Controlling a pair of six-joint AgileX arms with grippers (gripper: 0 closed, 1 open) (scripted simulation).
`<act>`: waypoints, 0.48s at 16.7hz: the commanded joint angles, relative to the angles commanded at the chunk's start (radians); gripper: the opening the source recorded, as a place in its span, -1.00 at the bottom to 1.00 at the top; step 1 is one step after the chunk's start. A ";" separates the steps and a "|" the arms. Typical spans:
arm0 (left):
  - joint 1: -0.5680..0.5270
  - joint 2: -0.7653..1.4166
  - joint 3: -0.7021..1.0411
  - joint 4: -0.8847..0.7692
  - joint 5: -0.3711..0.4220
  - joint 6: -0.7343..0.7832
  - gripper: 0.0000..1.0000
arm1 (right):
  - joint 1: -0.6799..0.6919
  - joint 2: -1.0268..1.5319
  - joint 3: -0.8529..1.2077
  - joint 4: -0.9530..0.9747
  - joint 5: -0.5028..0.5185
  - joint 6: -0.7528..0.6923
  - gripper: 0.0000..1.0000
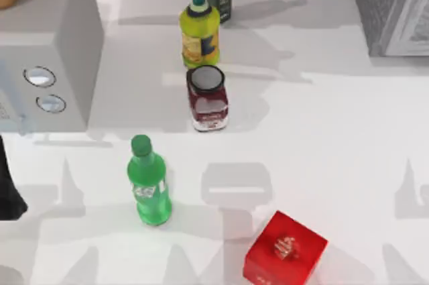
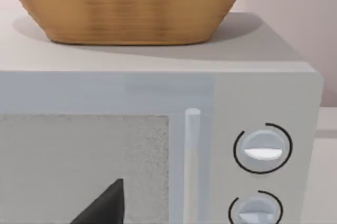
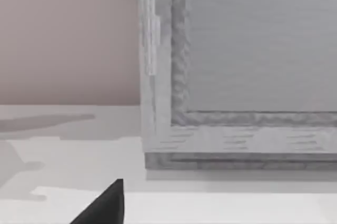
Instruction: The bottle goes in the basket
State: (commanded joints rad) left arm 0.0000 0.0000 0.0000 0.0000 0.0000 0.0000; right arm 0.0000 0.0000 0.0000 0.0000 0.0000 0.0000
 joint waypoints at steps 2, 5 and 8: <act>0.000 0.000 0.000 0.000 0.000 0.000 1.00 | 0.000 0.000 0.000 0.000 0.000 0.000 1.00; -0.020 0.063 -0.010 0.062 0.032 0.008 1.00 | 0.000 0.000 0.000 0.000 0.000 0.000 1.00; -0.056 0.219 -0.030 0.217 0.095 0.026 1.00 | 0.000 0.000 0.000 0.000 0.000 0.000 1.00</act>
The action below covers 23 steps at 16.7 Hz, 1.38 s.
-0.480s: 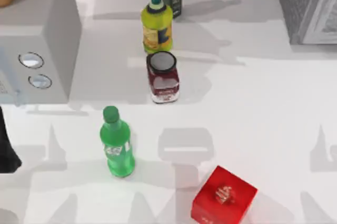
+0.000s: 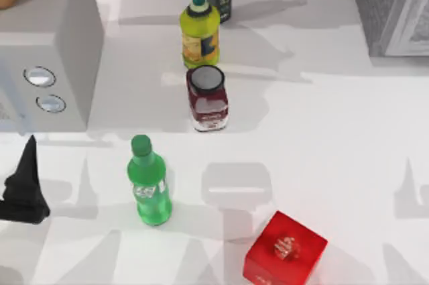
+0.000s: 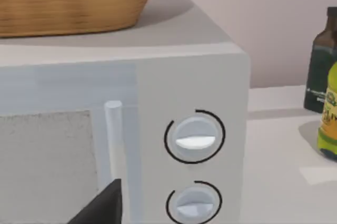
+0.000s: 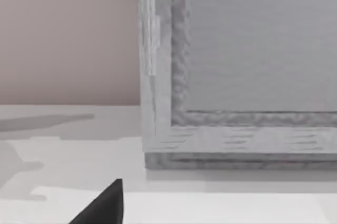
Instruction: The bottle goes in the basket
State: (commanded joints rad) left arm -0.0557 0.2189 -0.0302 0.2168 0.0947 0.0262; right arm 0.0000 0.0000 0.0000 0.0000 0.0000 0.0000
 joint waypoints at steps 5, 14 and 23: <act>-0.077 0.468 -0.030 0.430 0.143 0.033 1.00 | 0.000 0.000 0.000 0.000 0.000 0.000 1.00; -0.192 1.264 -0.066 1.181 0.377 0.080 1.00 | 0.000 0.000 0.000 0.000 0.000 0.000 1.00; -0.218 1.518 -0.093 1.404 0.440 0.109 1.00 | 0.000 0.000 0.000 0.000 0.000 0.000 1.00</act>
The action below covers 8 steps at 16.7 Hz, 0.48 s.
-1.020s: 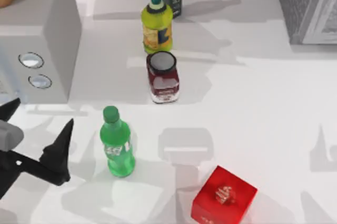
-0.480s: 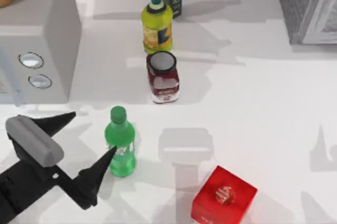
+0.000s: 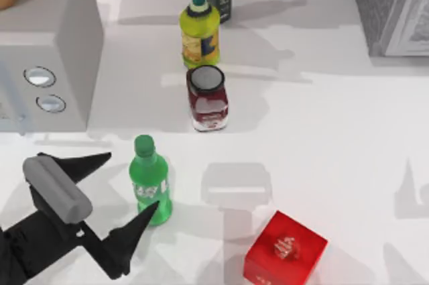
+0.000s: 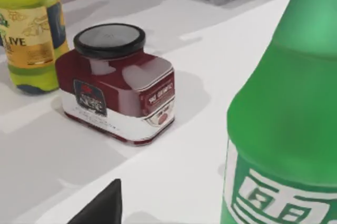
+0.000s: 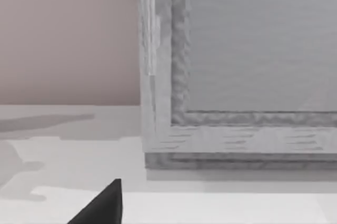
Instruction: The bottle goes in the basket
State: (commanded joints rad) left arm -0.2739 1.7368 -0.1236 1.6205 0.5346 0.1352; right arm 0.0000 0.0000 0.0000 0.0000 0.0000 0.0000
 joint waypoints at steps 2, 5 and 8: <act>-0.013 0.016 0.072 -0.004 -0.002 -0.001 1.00 | 0.000 0.000 0.000 0.000 0.000 0.000 1.00; -0.020 0.039 0.070 -0.015 -0.015 -0.007 1.00 | 0.000 0.000 0.000 0.000 0.000 0.000 1.00; -0.050 0.075 0.098 -0.017 -0.047 -0.014 1.00 | 0.000 0.000 0.000 0.000 0.000 0.000 1.00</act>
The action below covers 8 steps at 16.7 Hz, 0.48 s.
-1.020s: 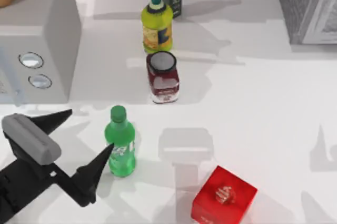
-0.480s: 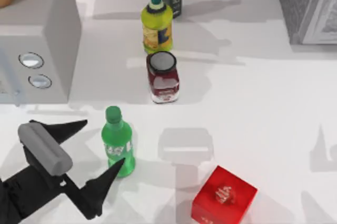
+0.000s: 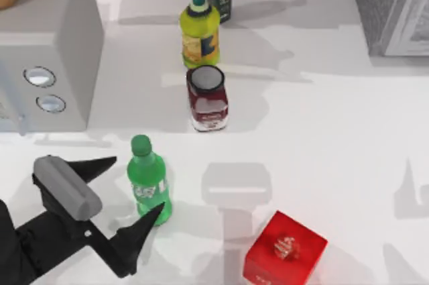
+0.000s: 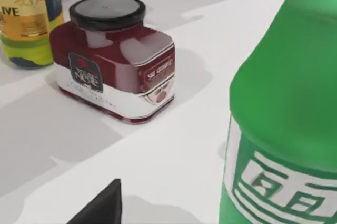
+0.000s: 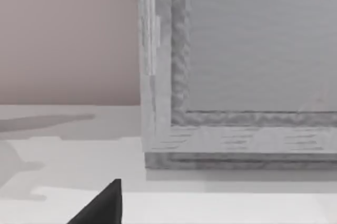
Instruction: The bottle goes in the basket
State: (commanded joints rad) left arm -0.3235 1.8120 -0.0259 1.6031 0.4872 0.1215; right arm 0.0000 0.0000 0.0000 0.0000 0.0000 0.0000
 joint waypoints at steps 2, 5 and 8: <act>-0.029 0.028 0.030 0.003 -0.027 -0.007 1.00 | 0.000 0.000 0.000 0.000 0.000 0.000 1.00; -0.075 0.073 0.078 0.006 -0.072 -0.018 1.00 | 0.000 0.000 0.000 0.000 0.000 0.000 1.00; -0.117 0.113 0.120 0.008 -0.111 -0.028 1.00 | 0.000 0.000 0.000 0.000 0.000 0.000 1.00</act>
State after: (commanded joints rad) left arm -0.4401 1.9249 0.0946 1.6108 0.3758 0.0934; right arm 0.0000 0.0000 0.0000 0.0000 0.0000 0.0000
